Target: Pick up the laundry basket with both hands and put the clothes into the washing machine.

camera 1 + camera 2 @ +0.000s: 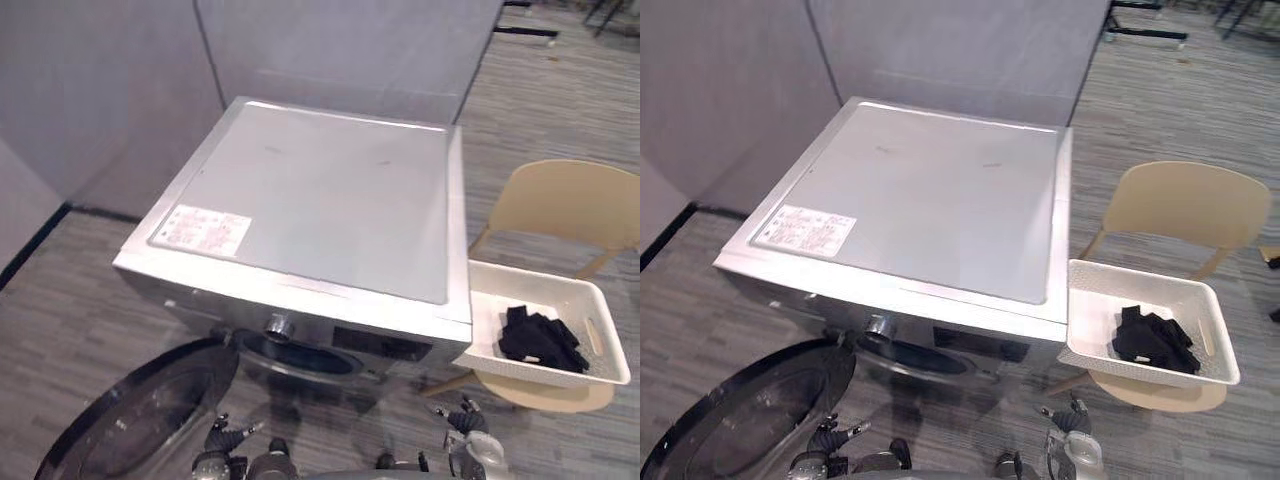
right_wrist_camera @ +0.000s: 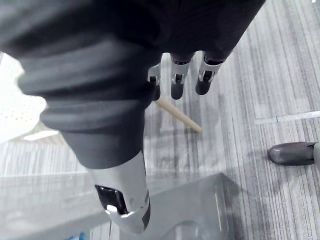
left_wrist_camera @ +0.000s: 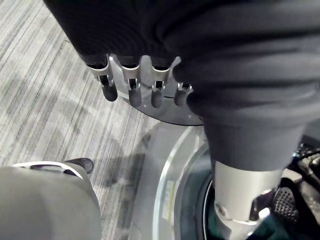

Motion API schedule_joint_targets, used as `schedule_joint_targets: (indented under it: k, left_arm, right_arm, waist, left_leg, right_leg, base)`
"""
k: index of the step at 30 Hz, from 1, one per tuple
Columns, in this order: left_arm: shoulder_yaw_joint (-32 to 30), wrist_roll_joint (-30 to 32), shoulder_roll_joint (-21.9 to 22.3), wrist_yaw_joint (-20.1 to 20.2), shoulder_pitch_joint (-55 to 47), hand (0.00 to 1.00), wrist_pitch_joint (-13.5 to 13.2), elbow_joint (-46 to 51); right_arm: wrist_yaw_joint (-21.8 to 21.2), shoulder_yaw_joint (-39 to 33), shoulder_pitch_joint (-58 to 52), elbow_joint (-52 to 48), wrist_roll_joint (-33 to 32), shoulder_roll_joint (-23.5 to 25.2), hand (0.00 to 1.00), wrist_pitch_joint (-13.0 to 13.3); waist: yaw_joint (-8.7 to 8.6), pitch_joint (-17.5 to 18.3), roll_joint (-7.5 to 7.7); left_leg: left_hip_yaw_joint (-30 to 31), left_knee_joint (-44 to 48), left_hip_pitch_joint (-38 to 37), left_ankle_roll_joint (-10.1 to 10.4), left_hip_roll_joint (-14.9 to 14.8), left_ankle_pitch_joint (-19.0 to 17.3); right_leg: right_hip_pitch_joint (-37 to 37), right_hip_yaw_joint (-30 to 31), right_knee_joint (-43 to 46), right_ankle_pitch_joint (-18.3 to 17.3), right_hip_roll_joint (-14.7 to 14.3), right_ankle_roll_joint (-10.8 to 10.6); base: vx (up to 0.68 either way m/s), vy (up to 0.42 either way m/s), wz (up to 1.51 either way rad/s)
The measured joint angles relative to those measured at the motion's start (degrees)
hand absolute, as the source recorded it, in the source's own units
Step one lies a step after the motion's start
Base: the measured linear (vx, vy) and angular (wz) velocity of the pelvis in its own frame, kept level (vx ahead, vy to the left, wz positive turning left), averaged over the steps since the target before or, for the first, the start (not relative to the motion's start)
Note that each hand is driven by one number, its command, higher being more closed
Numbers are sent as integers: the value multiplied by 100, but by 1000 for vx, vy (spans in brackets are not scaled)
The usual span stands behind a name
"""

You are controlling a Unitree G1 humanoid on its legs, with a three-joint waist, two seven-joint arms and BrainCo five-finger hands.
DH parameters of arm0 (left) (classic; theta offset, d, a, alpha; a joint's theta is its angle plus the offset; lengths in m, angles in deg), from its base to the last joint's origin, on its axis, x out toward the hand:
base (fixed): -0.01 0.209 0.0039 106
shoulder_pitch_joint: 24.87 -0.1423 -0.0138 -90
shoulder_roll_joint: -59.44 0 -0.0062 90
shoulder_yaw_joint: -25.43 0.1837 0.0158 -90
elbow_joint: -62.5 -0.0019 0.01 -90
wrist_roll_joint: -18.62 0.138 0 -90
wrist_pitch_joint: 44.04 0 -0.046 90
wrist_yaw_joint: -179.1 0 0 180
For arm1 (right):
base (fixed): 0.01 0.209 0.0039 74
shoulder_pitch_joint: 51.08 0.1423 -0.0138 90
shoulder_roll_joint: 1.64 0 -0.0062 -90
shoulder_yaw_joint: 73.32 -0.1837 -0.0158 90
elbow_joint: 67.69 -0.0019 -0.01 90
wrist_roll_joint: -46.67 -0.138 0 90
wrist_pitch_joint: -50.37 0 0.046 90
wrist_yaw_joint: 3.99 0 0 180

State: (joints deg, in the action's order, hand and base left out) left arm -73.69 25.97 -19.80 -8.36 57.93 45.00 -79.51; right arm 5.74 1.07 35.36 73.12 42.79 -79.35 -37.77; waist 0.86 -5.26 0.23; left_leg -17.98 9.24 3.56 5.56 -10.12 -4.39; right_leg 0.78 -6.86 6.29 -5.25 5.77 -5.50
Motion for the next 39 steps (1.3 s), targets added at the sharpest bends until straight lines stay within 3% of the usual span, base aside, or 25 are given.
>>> schedule_joint_targets:
  k: [3,4,5,7,8,9,10,11,12,14,16,18,20,24,25,26,27,30,31,32,33,34,35,37,39]
  left_arm:
    - [-23,9,-25,-19,268,0,3,-174]
    - [-52,27,-77,-19,303,0,2,-205]
    - [-57,98,-176,-17,402,0,22,-251]
    - [-277,233,-229,-21,415,0,58,-244]
    - [-408,247,-243,-29,362,0,70,-269]
    - [-428,253,-176,-27,244,0,84,-338]
    - [-401,285,-83,-18,227,0,66,-360]
    - [-278,387,-40,-31,281,0,48,-326]
    - [-174,457,-65,-28,414,0,58,-249]
    - [-162,453,45,-24,445,0,54,-259]
    - [-155,448,154,-15,321,0,49,-257]
    - [-122,333,200,-20,246,0,-18,-78]
    - [55,289,232,-41,85,0,-80,-22]
    - [227,206,303,-44,-56,0,-36,-3]
    - [232,204,308,-34,-65,0,-8,-5]
    - [224,212,284,-34,-78,0,1,-5]
    - [210,215,267,-34,-80,0,0,-4]
    - [37,230,237,-24,-63,0,-11,75]
    - [-14,228,262,-26,-67,0,32,25]
    - [4,228,200,-26,-81,0,47,20]
    - [48,225,168,-26,-90,0,57,19]
    - [97,224,166,-27,-98,0,58,24]
    - [175,222,119,-39,-98,0,61,27]
    - [228,179,90,-61,-96,0,62,46]
    - [212,105,143,-157,-18,0,62,93]
  right_arm:
    - [13,81,339,41,-2,-113,0,-1]
    - [13,129,536,87,-1,-108,0,5]
    - [12,184,627,130,-2,-89,0,1]
    - [16,326,736,233,0,-142,0,-7]
    - [18,421,812,224,0,-158,0,-17]
    - [30,521,823,174,1,-185,0,-5]
    - [32,514,838,185,2,-299,0,2]
    - [88,494,752,200,0,-380,0,-81]
    - [147,492,685,245,-1,-432,0,-124]
    - [185,527,579,233,3,-425,0,-185]
    - [187,693,564,227,102,-389,0,-227]
    - [190,769,618,226,245,-371,0,-229]
    - [190,773,618,236,293,-469,0,-243]
    - [178,797,609,298,369,-496,0,-241]
    - [178,873,583,395,379,-458,0,-242]
    - [174,952,568,460,379,-392,0,-246]
    - [169,991,568,457,380,-347,0,-242]
    - [136,997,613,415,392,-317,0,-212]
    - [137,987,594,417,411,-313,0,-213]
    - [127,986,583,412,434,-285,0,-216]
    - [126,987,557,402,436,-279,0,-213]
    - [126,985,545,401,437,-296,0,-213]
    - [127,980,514,402,437,-312,0,-215]
    - [130,974,470,384,439,-324,0,-208]
    - [127,943,470,298,440,-325,0,-205]
  waist:
    - [7,-55,-185]
    - [16,-81,-216]
    - [-16,-141,-117]
    - [34,-197,30]
    - [18,-276,-30]
    - [17,-226,-203]
    - [27,-233,-343]
    - [-62,-215,-259]
    - [-82,-283,-233]
    - [-90,-308,-364]
    - [32,-351,-340]
    - [152,-410,-361]
    - [203,-495,-476]
    - [546,-635,-755]
    - [647,-643,-759]
    - [758,-659,-633]
    - [831,-637,-542]
    - [889,-588,-331]
    - [944,-590,-308]
    - [920,-622,-222]
    - [812,-617,-174]
    - [754,-616,-172]
    - [699,-623,-163]
    - [617,-625,-174]
    - [604,-646,-226]
  left_leg:
    - [-681,92,222,-7,-344,-4]
    - [-1085,69,256,-81,-566,-29]
    - [-1584,254,253,-85,-604,-38]
    - [-2273,1119,149,-116,-924,-298]
    - [-2476,1527,65,-290,-1172,-520]
    - [-2491,1271,-65,-514,-1154,-772]
    - [-2677,1187,-214,-316,-1307,-944]
    - [-3058,1473,-305,-51,-1396,-981]
    - [-3214,1866,-388,132,-1554,-1119]
    - [-3223,2312,-453,64,-2060,-1087]
    - [-2642,3372,-288,-803,-2482,-996]
    - [-1069,4224,293,-616,-1924,-1212]
    - [424,4350,908,-256,-576,-1441]
    - [965,3206,1706,-242,329,-1416]
    - [978,2294,1831,-169,456,-1183]
    - [862,1809,1791,-412,554,-467]
    - [729,1654,1710,-600,588,-266]
    - [644,2048,1891,-1318,754,-698]
    - [627,1994,1661,-1256,773,-872]
    - [656,1885,1400,-1260,939,-902]
    - [807,1814,1152,-1332,1103,-956]
    - [949,1738,952,-1416,1203,-1049]
    - [1118,1596,562,-1455,1326,-1145]
    - [1476,1278,13,-1451,1426,-1151]
    - [2143,957,-530,-1451,1359,-1150]
  right_leg:
    - [648,-358,-241,870,-275,88]
    - [719,-1485,-439,960,-253,438]
    - [844,-2941,200,349,104,763]
    - [875,-3642,827,190,190,1043]
    - [941,-3508,916,347,32,1304]
    - [878,-2883,330,625,-392,1210]
    - [870,-2750,516,314,-432,1181]
    - [951,-2642,1534,-482,-6,941]
    - [989,-2428,1634,-780,-31,695]
    - [896,-1973,1184,-564,-643,913]
    - [798,-1239,946,-423,-1124,1122]
    - [719,-513,824,-407,-1368,1146]
    - [386,-71,462,-452,-1430,1223]
    - [-152,118,-36,-222,-1476,1073]
    - [-322,163,-181,-220,-1477,1074]
    - [-544,310,-441,-229,-1424,1057]
    - [-624,387,-551,-244,-1357,1018]
    - [-451,516,-66,-589,-1130,541]
    - [-199,515,726,-913,-1074,193]
    - [358,518,2369,-1125,-906,-470]
    - [740,525,3543,-971,-735,-911]
    - [960,461,4252,-944,-618,-956]
    - [1213,172,5164,-1006,-263,-654]
    - [1375,-512,5184,-1227,349,-18]
    - [1580,-524,3702,-1326,267,187]
  base:
    - [-92,14,-139]
    - [-126,-33,-185]
    - [-114,-83,-187]
    - [-92,-94,-213]
    - [-129,-100,-293]
    - [-157,-65,-254]
    - [-135,-19,-212]
    - [9,-78,-158]
    - [50,-82,-130]
    - [7,-244,-153]
    - [26,-233,-210]
    - [101,-73,-201]
    - [168,22,-184]
    - [229,148,-145]
    - [275,128,-77]
    - [372,153,-74]
    - [456,132,-48]
    - [508,149,-15]
    - [518,158,-3]
    - [640,172,34]
    - [542,137,64]
    - [542,108,87]
    - [528,93,92]
    - [509,53,85]
    - [510,-58,96]
